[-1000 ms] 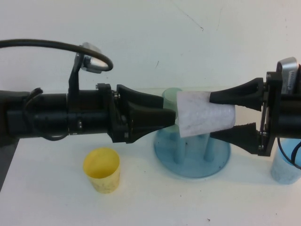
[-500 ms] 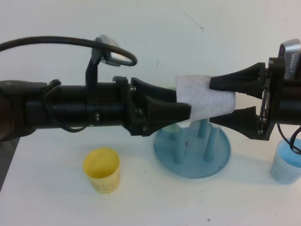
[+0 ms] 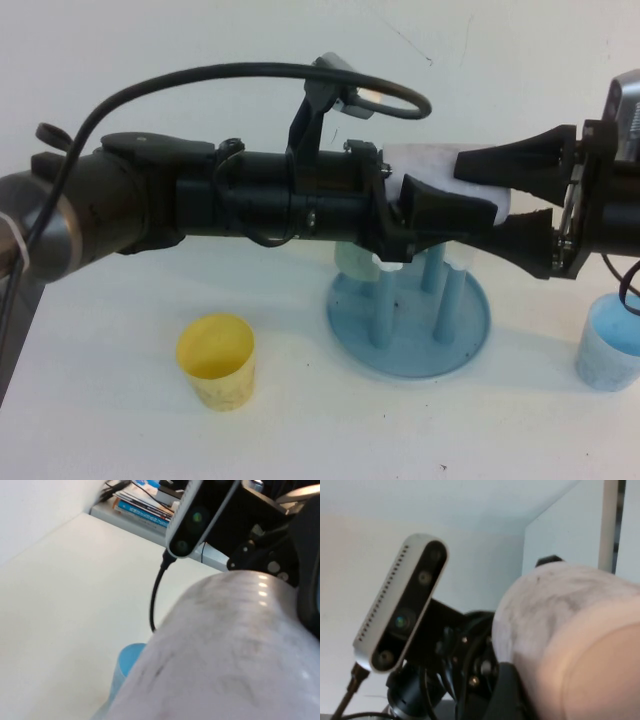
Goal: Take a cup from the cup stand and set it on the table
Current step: Hand over the cup
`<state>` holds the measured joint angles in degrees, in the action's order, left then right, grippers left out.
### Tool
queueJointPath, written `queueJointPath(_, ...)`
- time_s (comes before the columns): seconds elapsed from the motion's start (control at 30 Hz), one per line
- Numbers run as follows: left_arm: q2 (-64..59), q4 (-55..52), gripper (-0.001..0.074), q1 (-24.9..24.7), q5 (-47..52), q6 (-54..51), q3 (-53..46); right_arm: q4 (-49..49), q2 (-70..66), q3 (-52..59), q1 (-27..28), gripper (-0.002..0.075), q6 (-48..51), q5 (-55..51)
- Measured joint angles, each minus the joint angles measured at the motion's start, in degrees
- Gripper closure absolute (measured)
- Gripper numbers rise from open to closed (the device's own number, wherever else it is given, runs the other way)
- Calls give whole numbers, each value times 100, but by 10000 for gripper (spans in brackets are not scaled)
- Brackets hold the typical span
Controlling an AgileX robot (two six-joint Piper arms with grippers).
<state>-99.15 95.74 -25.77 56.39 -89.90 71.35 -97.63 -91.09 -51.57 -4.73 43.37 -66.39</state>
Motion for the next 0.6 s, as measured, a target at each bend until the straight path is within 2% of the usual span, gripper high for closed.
queueJointPath(0.1, -39, 0, 606, -78, 0, 13, 65, -148, 0, 0, 23, 150, 409, 38)
queueJointPath(0.13, -39, 10, 632, -78, 0, -1, 70, -175, 0, 0, 23, 150, 529, 42)
queueJointPath(0.6, -39, 32, 631, -78, -58, -276, 92, -268, 0, 0, 23, 149, 1175, 124)
